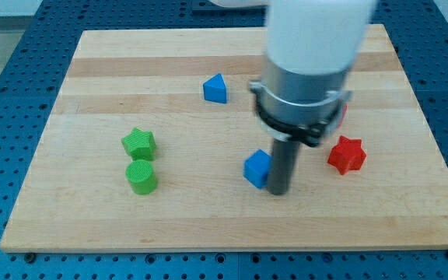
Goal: Slide the blue cube to the bottom right of the blue triangle
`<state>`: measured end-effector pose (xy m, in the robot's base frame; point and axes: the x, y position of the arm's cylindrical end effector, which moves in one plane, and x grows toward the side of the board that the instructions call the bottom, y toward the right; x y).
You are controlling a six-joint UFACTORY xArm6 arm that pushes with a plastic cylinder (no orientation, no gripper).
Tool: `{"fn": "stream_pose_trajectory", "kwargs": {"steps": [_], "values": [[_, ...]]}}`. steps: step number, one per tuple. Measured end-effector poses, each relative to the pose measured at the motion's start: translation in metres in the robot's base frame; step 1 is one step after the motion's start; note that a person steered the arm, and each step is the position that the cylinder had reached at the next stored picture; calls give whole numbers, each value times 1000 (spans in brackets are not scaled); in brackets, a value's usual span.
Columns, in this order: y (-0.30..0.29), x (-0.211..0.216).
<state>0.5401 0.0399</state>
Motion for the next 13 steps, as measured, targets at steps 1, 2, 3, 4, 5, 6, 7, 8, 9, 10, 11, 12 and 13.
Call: {"fn": "stream_pose_trajectory", "kwargs": {"steps": [1,2,3,4,5,6,7,8,9,10,11,12,13], "values": [[-20,-11],[-22,-19],[-47,-37],[-77,-53],[-90,-63],[-90,-64],[-78,-64],[-68,-64],[-38,-64],[-34,-83],[-33,-100],[-32,-117],[-32,-123]]}}
